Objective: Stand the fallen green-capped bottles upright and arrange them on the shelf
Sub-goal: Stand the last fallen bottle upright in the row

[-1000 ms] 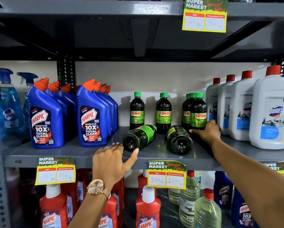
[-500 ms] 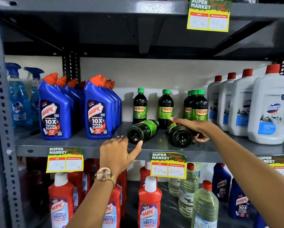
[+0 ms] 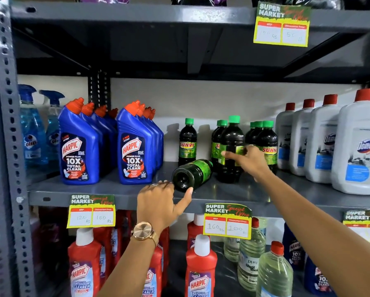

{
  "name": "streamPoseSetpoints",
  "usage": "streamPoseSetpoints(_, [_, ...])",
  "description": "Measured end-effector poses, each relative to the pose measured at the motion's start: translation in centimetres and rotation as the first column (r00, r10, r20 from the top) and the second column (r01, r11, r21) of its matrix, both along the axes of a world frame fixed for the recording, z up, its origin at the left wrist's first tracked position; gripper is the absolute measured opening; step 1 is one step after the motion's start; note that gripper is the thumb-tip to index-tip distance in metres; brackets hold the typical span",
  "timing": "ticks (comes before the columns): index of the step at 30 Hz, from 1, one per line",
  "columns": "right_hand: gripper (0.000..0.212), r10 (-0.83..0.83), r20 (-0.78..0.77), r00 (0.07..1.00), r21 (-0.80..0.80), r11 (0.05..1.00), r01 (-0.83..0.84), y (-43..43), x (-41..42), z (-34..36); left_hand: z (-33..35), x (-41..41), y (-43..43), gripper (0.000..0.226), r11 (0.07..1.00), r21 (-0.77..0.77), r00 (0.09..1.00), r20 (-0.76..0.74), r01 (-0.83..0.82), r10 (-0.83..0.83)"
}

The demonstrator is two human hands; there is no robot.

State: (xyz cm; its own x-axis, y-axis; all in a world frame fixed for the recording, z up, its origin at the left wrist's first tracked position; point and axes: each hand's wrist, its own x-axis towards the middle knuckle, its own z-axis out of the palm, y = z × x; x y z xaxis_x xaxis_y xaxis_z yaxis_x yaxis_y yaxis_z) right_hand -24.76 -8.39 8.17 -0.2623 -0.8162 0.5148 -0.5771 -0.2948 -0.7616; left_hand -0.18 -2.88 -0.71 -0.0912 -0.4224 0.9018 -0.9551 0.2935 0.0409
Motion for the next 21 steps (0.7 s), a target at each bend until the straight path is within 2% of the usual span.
streamPoseSetpoints(4, [0.052, -0.087, -0.012, 0.996, 0.068, 0.994, 0.088, -2.3, 1.3, 0.0, -0.1, 0.1, -0.2, 0.059, 1.000, -0.013, 1.000, -0.003, 0.002, -0.002])
streamPoseSetpoints(7, [0.069, -0.106, 0.028, 0.994, 0.105, 0.989, 0.102, -3.4, 2.3, -0.1, -0.1, 0.1, -0.2, 0.057, 1.000, -0.018, 1.000, -0.003, -0.001, 0.000])
streamPoseSetpoints(10, [0.053, -0.071, 0.148, 0.987, 0.047, 0.997, 0.065, -3.7, 3.2, -1.0, -0.1, 0.0, -0.1, 0.057, 1.000, -0.015, 1.000, -0.001, -0.008, 0.008])
streamPoseSetpoints(12, [0.051, -0.066, 0.179, 0.982, 0.047, 0.997, 0.058, -3.7, 3.3, -1.8, -0.1, 0.0, -0.1, 0.057, 1.000, -0.015, 1.000, -0.002, -0.008, 0.008])
streamPoseSetpoints(14, [0.058, -0.110, 0.118, 0.987, 0.057, 0.993, 0.104, -3.6, 3.0, -2.0, -0.1, 0.0, -0.2, 0.057, 1.000, -0.016, 1.000, 0.001, -0.010, 0.010])
streamPoseSetpoints(17, [0.085, -0.188, -0.024, 0.982, 0.012, 0.982, 0.188, -3.6, 2.7, -2.1, -0.2, 0.0, -0.1, 0.058, 1.000, -0.008, 1.000, -0.001, -0.008, 0.008])
streamPoseSetpoints(19, [0.097, -0.195, -0.060, 0.979, 0.016, 0.980, 0.196, -3.9, 2.8, -2.2, -0.2, 0.0, -0.1, 0.059, 1.000, -0.007, 1.000, -0.003, -0.005, 0.005])
streamPoseSetpoints(21, [0.089, -0.132, 0.002, 0.991, 0.071, 0.989, 0.132, -4.1, 2.9, -2.2, -0.2, 0.0, -0.1, 0.059, 1.000, -0.006, 1.000, 0.000, -0.002, 0.002])
